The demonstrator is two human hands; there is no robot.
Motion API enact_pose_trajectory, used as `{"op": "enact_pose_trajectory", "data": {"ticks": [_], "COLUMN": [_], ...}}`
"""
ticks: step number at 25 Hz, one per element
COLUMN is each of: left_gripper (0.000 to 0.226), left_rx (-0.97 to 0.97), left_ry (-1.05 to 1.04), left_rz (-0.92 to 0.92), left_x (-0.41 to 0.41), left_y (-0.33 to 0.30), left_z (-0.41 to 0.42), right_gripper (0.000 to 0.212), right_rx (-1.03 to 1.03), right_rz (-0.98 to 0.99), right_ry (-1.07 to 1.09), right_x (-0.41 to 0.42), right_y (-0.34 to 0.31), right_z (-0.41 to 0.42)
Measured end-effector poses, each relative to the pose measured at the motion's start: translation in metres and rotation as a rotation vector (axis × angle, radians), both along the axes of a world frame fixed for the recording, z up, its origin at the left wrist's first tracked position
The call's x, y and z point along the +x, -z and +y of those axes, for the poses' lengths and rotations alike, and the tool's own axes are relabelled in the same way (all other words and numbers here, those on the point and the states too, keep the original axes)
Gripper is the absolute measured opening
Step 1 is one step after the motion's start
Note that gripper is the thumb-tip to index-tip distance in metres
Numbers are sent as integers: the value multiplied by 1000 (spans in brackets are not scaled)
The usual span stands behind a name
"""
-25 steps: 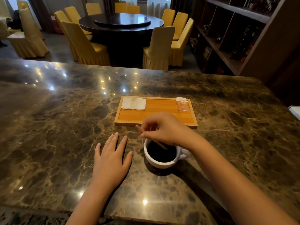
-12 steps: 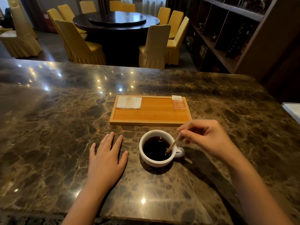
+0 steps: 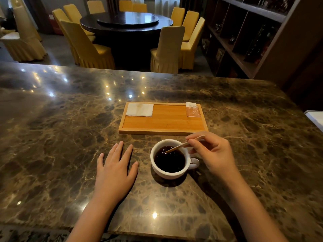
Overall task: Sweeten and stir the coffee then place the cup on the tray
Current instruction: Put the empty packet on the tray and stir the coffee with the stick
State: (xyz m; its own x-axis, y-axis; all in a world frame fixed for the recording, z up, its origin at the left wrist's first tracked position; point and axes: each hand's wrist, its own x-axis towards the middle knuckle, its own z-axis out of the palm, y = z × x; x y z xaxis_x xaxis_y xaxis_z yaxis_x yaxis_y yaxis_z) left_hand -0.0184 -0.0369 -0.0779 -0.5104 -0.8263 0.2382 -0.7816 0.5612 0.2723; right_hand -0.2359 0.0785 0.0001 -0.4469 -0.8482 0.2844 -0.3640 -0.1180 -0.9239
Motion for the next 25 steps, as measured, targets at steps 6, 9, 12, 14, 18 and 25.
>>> {"op": "enact_pose_trajectory", "data": {"ticks": [6, 9, 12, 14, 18, 25], "left_gripper": [63, 63, 63, 63, 63, 63], "left_rx": [-1, -2, -1, -2, 0, -5], "left_ry": [2, 4, 5, 6, 6, 7], "left_rz": [1, 2, 3, 7, 2, 2], "left_x": [0, 0, 0, 0, 0, 0], "left_y": [0, -1, -1, -1, 0, 0], "left_z": [0, 0, -1, -1, 0, -1], "right_gripper": [14, 15, 17, 18, 17, 20], "right_rx": [84, 118, 120, 95, 31, -19], "right_rz": [187, 199, 85, 17, 28, 251], "right_ry": [35, -1, -70, -99, -103, 12], "right_x": [-7, -2, 4, 8, 15, 9], "right_y": [-6, -9, -8, -6, 0, 1], "right_z": [14, 19, 19, 17, 9, 6]}}
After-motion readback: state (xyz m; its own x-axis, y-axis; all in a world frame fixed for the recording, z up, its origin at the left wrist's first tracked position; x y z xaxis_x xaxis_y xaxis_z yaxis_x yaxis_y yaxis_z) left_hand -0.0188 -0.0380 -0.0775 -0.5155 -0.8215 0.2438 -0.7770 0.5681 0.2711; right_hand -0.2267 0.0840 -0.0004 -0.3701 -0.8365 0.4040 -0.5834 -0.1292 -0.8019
